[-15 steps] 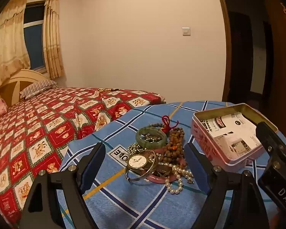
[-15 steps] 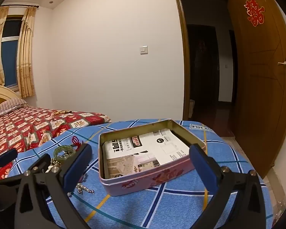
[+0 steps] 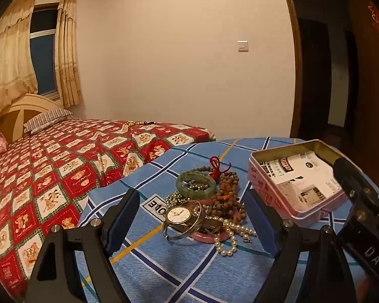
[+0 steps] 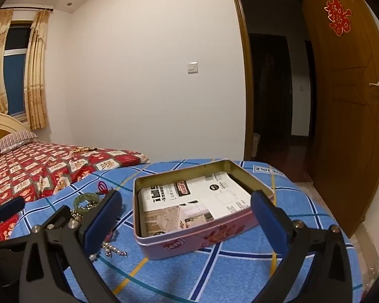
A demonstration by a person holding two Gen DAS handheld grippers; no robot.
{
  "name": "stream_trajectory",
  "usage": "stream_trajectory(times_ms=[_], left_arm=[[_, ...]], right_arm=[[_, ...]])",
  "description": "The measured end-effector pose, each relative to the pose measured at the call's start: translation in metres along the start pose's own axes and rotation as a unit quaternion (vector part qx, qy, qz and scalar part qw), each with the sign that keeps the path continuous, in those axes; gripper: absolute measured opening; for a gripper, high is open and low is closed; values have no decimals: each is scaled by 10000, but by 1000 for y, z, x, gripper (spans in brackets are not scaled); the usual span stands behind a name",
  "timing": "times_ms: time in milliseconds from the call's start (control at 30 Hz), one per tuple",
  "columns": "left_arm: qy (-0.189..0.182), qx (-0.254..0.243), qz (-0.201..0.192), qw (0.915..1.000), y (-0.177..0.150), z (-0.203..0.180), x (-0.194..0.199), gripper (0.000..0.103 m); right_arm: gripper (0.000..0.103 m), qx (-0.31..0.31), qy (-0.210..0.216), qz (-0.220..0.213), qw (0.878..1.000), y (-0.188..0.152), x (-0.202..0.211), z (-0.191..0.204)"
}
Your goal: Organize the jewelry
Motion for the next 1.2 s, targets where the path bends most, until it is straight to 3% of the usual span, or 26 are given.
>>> stream_trajectory(times_ms=[167,1200], left_arm=[[-31,91,-30,9999,1,2,0,84],[-124,185,-73,9997,2,4,5,84]], right_arm=[[103,-52,-178,-291,9994,9,8,-4],[103,-73,-206,-161,9996,6,6,-6]])
Point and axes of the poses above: each gripper's, at about its wrist camera, not at the fingertips, and x roughly against the way its jaws point, z to its left, y to its top, the point moved 8 cm from there along -x, roughly the way its jaws point, and after that the axes turned 8 degrees about -z, right-handed, at the moved point
